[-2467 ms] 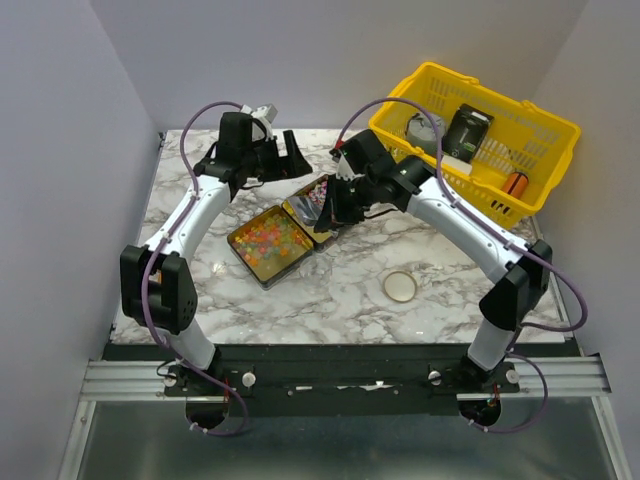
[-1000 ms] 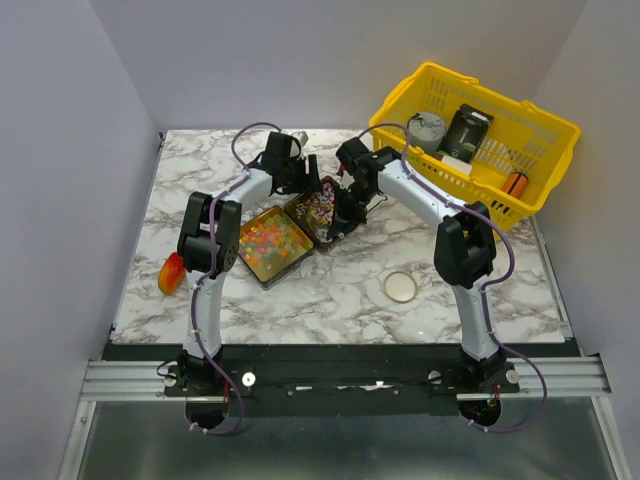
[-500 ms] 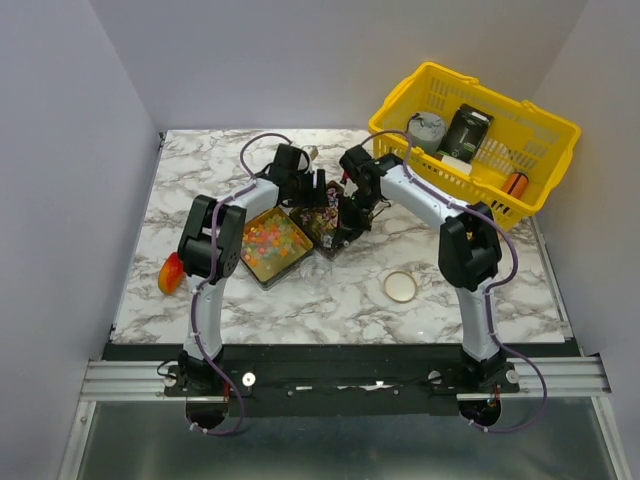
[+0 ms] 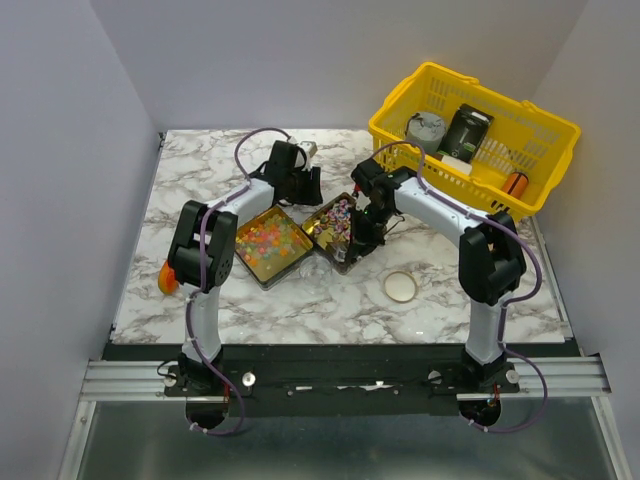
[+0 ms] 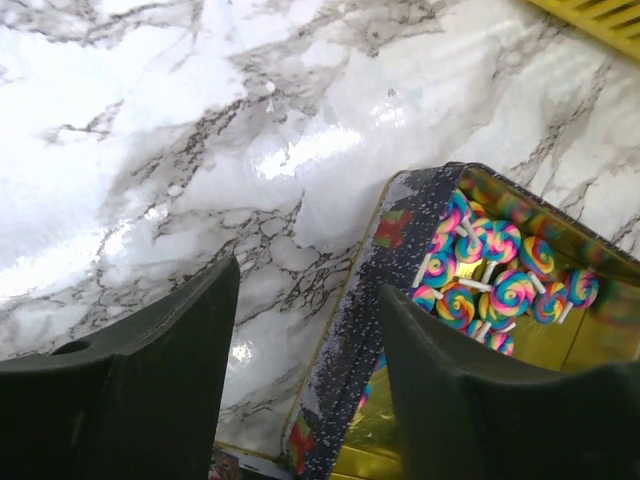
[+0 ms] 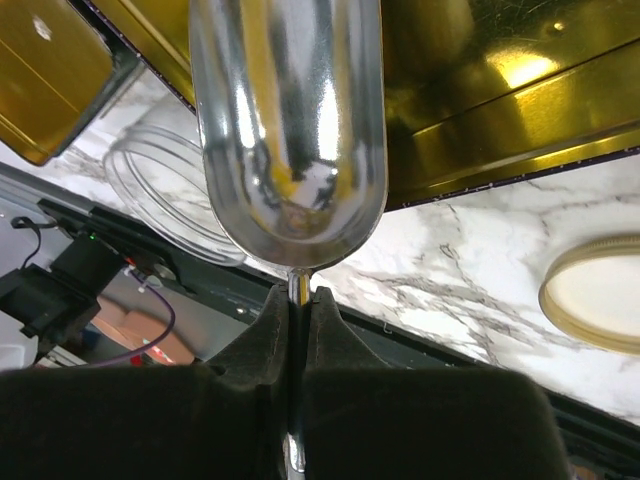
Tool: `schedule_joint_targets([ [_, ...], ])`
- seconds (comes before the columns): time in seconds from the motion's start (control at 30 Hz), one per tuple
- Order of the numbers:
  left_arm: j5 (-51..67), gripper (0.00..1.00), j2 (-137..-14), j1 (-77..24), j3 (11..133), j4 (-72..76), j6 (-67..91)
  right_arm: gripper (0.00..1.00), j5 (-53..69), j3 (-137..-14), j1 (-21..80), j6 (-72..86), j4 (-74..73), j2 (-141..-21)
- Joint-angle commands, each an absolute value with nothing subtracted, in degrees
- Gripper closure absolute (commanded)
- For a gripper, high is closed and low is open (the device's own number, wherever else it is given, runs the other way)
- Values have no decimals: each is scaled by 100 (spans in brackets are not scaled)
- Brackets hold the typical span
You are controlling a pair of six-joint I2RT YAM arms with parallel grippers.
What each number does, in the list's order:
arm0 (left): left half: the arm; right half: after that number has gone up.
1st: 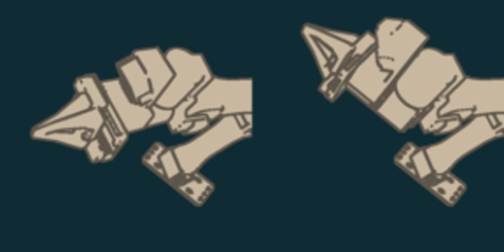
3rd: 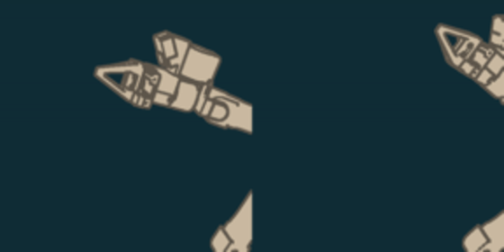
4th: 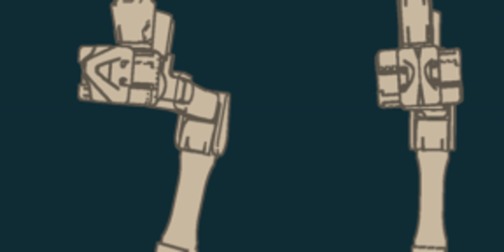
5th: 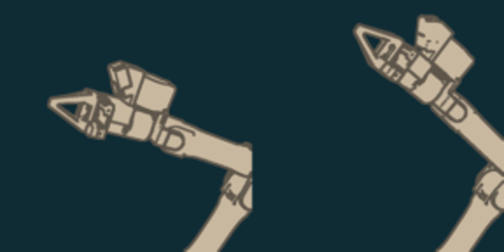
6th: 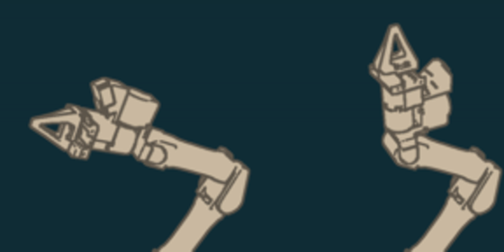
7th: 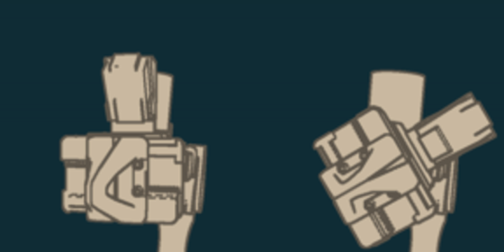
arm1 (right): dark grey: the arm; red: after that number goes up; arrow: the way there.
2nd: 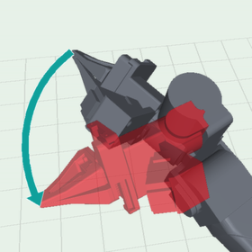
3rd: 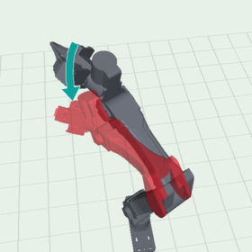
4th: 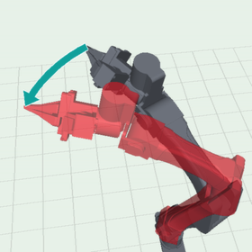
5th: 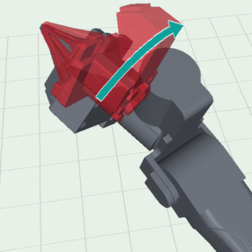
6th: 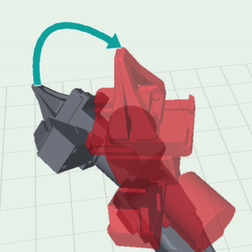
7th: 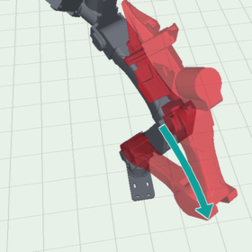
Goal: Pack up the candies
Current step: Move the storage box to the center of the board.
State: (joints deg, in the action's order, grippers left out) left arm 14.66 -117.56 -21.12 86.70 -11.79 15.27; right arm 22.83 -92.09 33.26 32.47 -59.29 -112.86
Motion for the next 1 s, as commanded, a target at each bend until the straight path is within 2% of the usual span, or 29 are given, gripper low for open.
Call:
schedule_joint_targets([
  [0.0, 1941, 40, -11540, -2188, 8332, -1064, 1196, 99, 1899, -8921, 3322, 3270, -6337, -11259],
  [0.27, 2145, 42, -11321, -2276, 7998, -941, 1063, 99, 1863, -9009, 3322, 3261, -6363, -11303],
  [0.5, 2012, 28, -11013, -2268, 7840, -580, 1231, 99, 1846, -8903, 3322, 3305, -6284, -11206],
  [0.63, 2486, 27, -10960, -2268, 7726, -466, 1178, 99, 1828, -8859, 3322, 3313, -6284, -11180],
  [0.83, 2620, 43, -11153, -2294, 7550, -501, 1029, 99, 1784, -8798, 3322, 3331, -6293, -11145],
  [0.97, 2409, 59, -11338, -2294, 7594, -580, 914, 99, 1749, -8824, 3322, 3340, -6311, -11144],
])
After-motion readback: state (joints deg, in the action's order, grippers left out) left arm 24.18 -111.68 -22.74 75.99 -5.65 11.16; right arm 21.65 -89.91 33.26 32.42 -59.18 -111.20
